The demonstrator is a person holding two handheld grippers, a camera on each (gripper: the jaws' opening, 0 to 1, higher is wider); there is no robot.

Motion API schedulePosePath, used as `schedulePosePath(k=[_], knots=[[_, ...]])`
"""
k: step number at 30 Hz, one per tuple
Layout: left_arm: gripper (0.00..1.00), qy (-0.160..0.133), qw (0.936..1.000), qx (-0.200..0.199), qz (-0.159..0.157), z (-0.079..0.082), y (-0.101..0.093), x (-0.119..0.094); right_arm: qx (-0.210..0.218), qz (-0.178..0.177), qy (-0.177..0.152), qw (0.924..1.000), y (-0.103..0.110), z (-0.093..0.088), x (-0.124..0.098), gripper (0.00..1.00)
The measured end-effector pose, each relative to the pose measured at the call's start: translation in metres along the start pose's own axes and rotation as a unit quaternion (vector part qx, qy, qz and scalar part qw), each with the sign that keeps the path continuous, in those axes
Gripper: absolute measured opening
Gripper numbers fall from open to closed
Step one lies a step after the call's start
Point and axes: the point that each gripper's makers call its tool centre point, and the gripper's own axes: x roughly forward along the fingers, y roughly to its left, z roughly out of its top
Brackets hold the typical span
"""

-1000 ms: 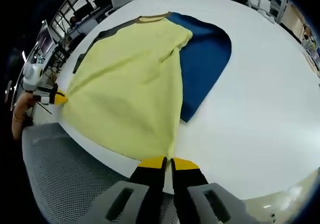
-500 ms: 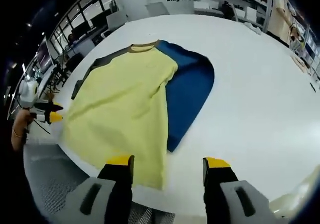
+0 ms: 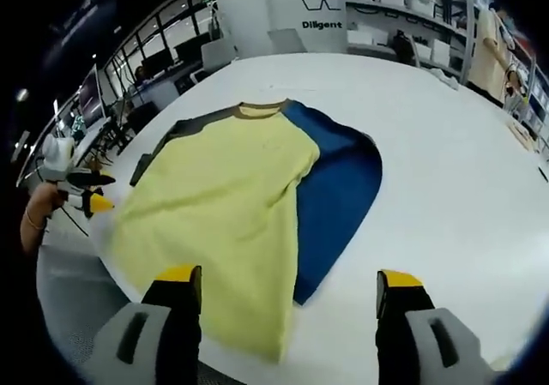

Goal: Fold the garment on the visible template until the final outline fits inside the template.

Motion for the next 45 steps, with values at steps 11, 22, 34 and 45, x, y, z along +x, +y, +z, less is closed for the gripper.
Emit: schedulePosePath(k=[11, 22, 34, 45], knots=[[0.72, -0.034, 0.9985, -0.035, 0.026, 0.023, 0.026, 0.011, 0.036, 0.007, -0.055, 0.9978, -0.019, 0.023, 0.027, 0.76], [0.62, -0.060, 0.9942, -0.080, 0.040, 0.036, 0.049, 0.030, 0.053, -0.009, -0.077, 0.9956, -0.045, 0.038, 0.048, 0.64], [0.47, -0.050, 0.9956, -0.062, 0.049, 0.035, 0.058, 0.050, 0.018, -0.038, -0.073, 0.9965, -0.059, 0.036, 0.064, 0.46], [0.32, -0.038, 0.9960, -0.058, 0.056, 0.030, 0.058, 0.057, 0.007, -0.092, -0.052, 0.9944, -0.063, 0.026, 0.067, 0.31]])
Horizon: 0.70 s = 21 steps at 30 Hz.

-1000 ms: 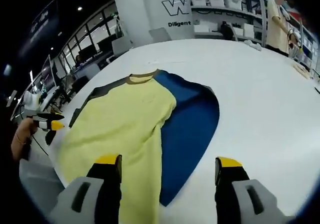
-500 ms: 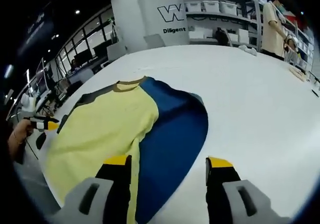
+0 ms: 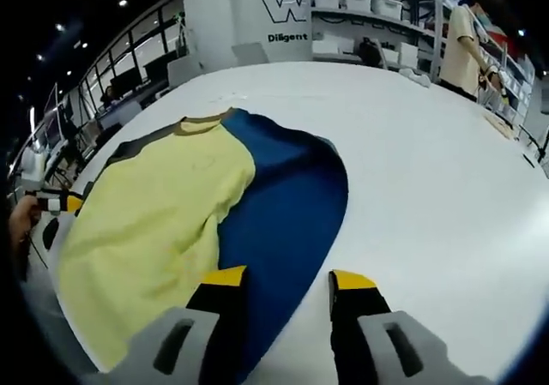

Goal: Fold the garment on the visible template until the final outline fits inside the template.

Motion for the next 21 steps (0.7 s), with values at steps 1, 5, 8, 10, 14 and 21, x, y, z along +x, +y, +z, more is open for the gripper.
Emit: schedulePosePath(k=[1, 5, 8, 10, 14, 21], knots=[[0.32, -0.002, 1.0000, 0.002, 0.000, 0.001, 0.000, 0.001, -0.012, -0.008, 0.002, 0.9999, 0.000, -0.001, 0.000, 0.31], [0.27, -0.005, 1.0000, 0.001, 0.006, 0.003, 0.000, 0.001, -0.014, -0.006, 0.002, 0.9999, 0.007, 0.001, 0.002, 0.20], [0.20, -0.005, 0.9998, 0.008, 0.019, 0.003, 0.005, 0.002, -0.026, -0.001, 0.000, 0.9997, 0.012, 0.003, 0.003, 0.10], [0.12, -0.005, 0.9997, 0.011, 0.021, 0.002, 0.005, 0.001, -0.041, 0.004, -0.002, 0.9992, 0.016, 0.004, 0.002, 0.01], [0.01, -0.008, 0.9985, 0.034, 0.042, 0.002, 0.013, 0.000, -0.060, 0.002, 0.005, 0.9982, 0.014, 0.003, -0.002, 0.00], [0.00, -0.002, 0.9976, 0.032, 0.061, 0.000, 0.030, -0.005, -0.051, -0.025, 0.001, 0.9984, -0.012, 0.011, -0.007, 0.00]])
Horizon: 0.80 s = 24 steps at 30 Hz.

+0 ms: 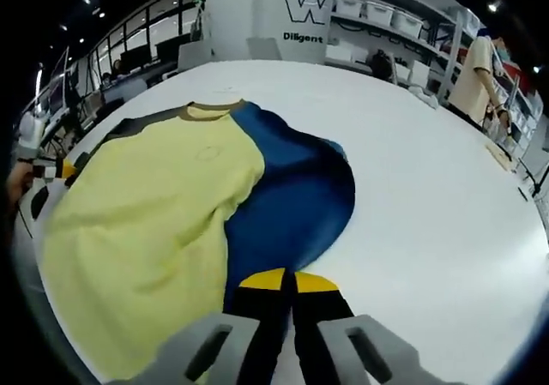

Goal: Fold the garment on the visible template until the final outline fits inside the template.

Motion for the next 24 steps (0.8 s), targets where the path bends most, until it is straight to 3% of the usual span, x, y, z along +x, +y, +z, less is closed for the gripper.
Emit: schedulePosePath(k=[13, 17, 19, 22, 24], knots=[[0.00, 0.000, 0.9994, 0.005, 0.033, 0.006, 0.038, 0.000, 0.008, -0.034, 0.011, 0.9993, -0.058, 0.017, 0.002, 0.00], [0.00, -0.006, 0.9987, 0.010, 0.049, 0.017, 0.058, 0.000, 0.019, -0.039, 0.014, 0.9990, -0.075, 0.024, 0.007, 0.00], [0.00, -0.004, 0.9982, 0.021, 0.056, 0.023, 0.066, 0.002, 0.016, -0.037, 0.020, 0.9990, -0.079, 0.025, 0.011, 0.00], [0.00, 0.006, 0.9936, 0.073, 0.086, 0.031, 0.081, 0.004, 0.005, -0.040, 0.043, 0.9983, -0.089, 0.025, 0.017, 0.00], [0.00, 0.006, 0.9942, 0.069, 0.082, 0.035, 0.085, 0.010, 0.011, -0.038, 0.042, 0.9983, -0.095, 0.031, 0.021, 0.00]])
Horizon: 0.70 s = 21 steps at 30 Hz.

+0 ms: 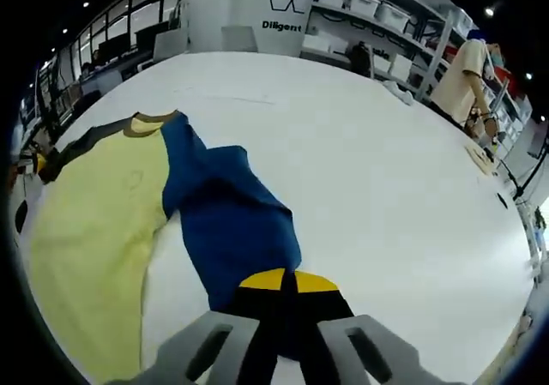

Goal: Fold the garment on the visible template until the final outline fits inside the template.

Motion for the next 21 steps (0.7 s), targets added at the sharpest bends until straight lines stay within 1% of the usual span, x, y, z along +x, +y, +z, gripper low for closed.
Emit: schedulePosePath(k=[4, 5, 6, 10, 12, 13, 15, 21], knots=[[0.00, 0.008, 0.9999, -0.004, 0.010, 0.000, 0.010, 0.006, 0.005, -0.009, 0.014, 0.9998, -0.012, 0.002, 0.008, 0.00], [0.00, 0.015, 0.9996, 0.004, 0.023, -0.001, 0.016, 0.007, 0.008, -0.012, 0.018, 0.9997, -0.016, 0.002, 0.011, 0.00], [0.00, 0.021, 0.9994, 0.008, 0.026, -0.002, 0.019, 0.009, 0.009, -0.012, 0.021, 0.9997, -0.019, 0.003, 0.013, 0.00], [0.00, 0.036, 0.9983, 0.008, 0.046, -0.006, 0.030, 0.013, 0.013, -0.013, 0.031, 0.9993, -0.027, 0.003, 0.021, 0.00], [0.00, 0.043, 0.9972, 0.016, 0.059, -0.010, 0.036, 0.015, 0.011, -0.013, 0.041, 0.9990, -0.031, 0.002, 0.026, 0.00], [0.00, 0.049, 0.9963, 0.028, 0.066, -0.011, 0.039, 0.016, 0.008, -0.015, 0.042, 0.9990, -0.035, 0.003, 0.028, 0.00], [0.00, 0.052, 0.9955, 0.038, 0.070, -0.012, 0.041, 0.018, 0.001, -0.018, 0.049, 0.9986, -0.041, 0.003, 0.032, 0.00], [0.00, 0.060, 0.9945, 0.040, 0.077, -0.010, 0.048, 0.023, -0.019, -0.040, 0.068, 0.9967, -0.067, 0.004, 0.046, 0.00]])
